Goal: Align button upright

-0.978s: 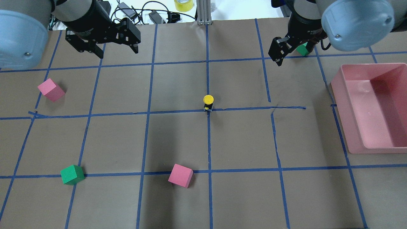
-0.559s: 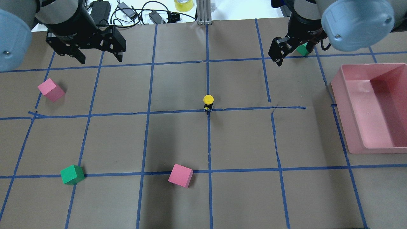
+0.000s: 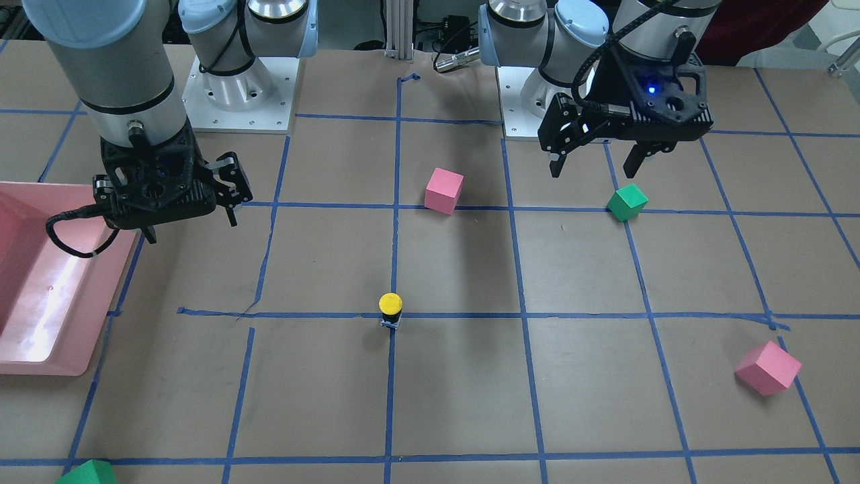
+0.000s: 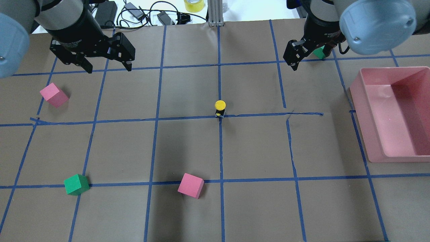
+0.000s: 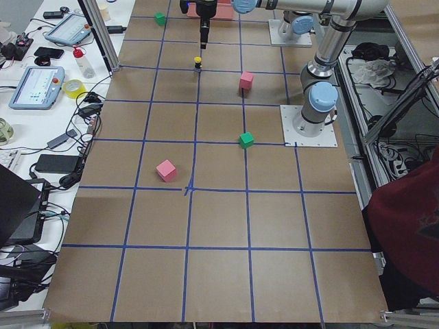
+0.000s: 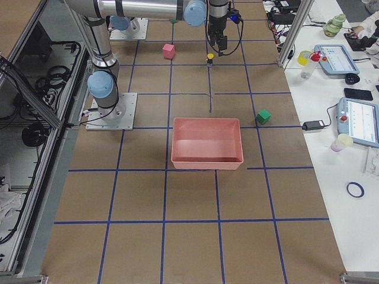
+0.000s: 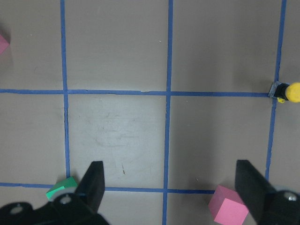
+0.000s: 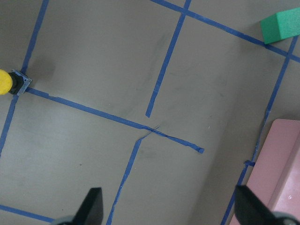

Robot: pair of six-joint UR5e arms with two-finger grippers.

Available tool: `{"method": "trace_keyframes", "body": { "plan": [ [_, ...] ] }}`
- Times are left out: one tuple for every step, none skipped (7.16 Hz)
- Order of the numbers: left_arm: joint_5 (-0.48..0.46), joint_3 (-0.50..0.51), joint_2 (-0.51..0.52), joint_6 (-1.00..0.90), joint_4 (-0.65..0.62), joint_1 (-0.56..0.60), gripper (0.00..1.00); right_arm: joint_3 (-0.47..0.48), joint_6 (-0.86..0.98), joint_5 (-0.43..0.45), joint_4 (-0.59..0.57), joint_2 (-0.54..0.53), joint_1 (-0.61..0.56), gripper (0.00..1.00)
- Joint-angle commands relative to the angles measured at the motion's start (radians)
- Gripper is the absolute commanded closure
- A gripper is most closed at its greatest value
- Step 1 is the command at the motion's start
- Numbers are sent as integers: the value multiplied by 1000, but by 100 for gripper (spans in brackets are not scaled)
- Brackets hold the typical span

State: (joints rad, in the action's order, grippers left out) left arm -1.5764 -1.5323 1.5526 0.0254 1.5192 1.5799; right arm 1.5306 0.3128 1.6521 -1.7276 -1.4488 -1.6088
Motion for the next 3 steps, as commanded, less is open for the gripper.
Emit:
{"method": "trace_keyframes", "body": {
  "plan": [
    [6,1,1,-2,-2,0,0,-1,-117,-128,16,-7,42,0],
    [1,3,3,-4,-4,0,0,-3,-185,-144,39,-11,58,0],
    [0,3,3,-4,-5,-1,0,-3,-187,-144,58,-37,58,0]
  ]
}}
